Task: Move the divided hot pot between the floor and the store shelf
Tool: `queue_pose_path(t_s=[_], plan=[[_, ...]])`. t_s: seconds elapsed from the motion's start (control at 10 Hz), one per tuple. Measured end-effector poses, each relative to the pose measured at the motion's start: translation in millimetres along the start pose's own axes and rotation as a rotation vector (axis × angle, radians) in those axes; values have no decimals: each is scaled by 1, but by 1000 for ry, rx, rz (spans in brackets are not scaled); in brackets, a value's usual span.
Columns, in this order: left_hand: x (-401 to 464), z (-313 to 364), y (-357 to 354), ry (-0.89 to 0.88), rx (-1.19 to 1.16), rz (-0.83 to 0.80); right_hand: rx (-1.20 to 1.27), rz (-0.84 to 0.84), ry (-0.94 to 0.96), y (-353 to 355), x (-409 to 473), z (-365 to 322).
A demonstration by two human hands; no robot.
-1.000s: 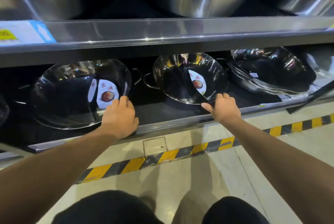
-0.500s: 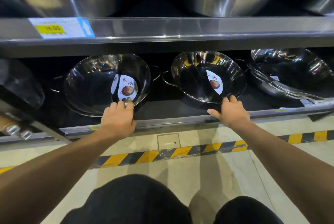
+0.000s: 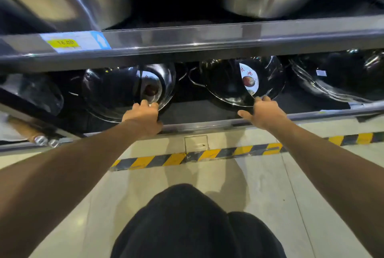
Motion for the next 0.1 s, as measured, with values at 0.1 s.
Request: queue_pose_path(t_s=[0.1], plan=[[-18, 3, 39, 4, 15, -44, -18, -25, 37, 30, -21, -9]])
Point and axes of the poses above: each hand's wrist, its own x-axis towards the middle knuckle, its own y-axis out of the back of the hand, z = x × y, the point moved 1 cm from there along x, towards the middle knuckle, and after that the axes turned 3 degrees about y, right-handed, at the moved point
